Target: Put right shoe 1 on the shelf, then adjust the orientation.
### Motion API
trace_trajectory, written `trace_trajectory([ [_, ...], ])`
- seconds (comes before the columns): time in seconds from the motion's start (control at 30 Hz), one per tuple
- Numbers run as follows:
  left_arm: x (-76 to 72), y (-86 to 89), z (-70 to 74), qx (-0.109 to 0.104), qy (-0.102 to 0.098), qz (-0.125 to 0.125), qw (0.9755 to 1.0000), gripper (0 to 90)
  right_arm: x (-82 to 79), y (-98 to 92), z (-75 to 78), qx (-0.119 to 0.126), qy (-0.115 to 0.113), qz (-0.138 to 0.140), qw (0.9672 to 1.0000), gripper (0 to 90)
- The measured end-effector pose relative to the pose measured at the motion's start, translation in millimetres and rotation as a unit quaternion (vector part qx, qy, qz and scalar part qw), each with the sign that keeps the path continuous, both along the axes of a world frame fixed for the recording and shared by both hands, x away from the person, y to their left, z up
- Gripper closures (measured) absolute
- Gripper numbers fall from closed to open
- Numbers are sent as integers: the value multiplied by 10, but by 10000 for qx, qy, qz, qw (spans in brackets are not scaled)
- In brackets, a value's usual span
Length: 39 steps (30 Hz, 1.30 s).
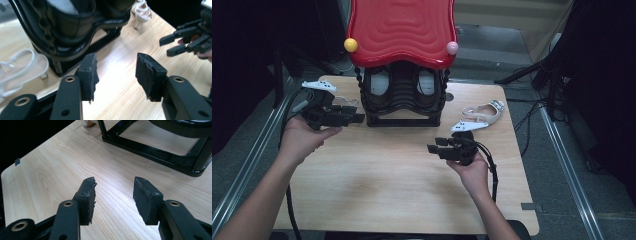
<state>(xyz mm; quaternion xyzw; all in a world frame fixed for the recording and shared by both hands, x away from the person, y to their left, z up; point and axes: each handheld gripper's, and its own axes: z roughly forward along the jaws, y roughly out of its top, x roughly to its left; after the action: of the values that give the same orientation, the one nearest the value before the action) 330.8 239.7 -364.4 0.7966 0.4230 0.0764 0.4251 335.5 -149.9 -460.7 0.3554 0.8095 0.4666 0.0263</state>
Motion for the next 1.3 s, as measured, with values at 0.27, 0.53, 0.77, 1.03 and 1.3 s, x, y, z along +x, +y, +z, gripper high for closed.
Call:
trace_trajectory([
  [0.27,40,104,-376,81,53,-22,10000,718,-3,-22,-75,-47,32,-89,9999,546],
  [0.53,136,275,-714,56,270,253,9993,884,-23,10,-92,-221,-141,-74,9996,549],
  [0.77,208,407,-827,147,365,585,9975,900,-11,7,-106,-243,-136,-81,9996,549],
  [1.03,292,495,-839,121,338,784,9963,900,-3,-17,-123,-243,-89,-130,9996,549],
  [1.3,500,593,-813,143,407,974,9943,900,-46,-29,-140,-295,-94,-161,9994,545],
])
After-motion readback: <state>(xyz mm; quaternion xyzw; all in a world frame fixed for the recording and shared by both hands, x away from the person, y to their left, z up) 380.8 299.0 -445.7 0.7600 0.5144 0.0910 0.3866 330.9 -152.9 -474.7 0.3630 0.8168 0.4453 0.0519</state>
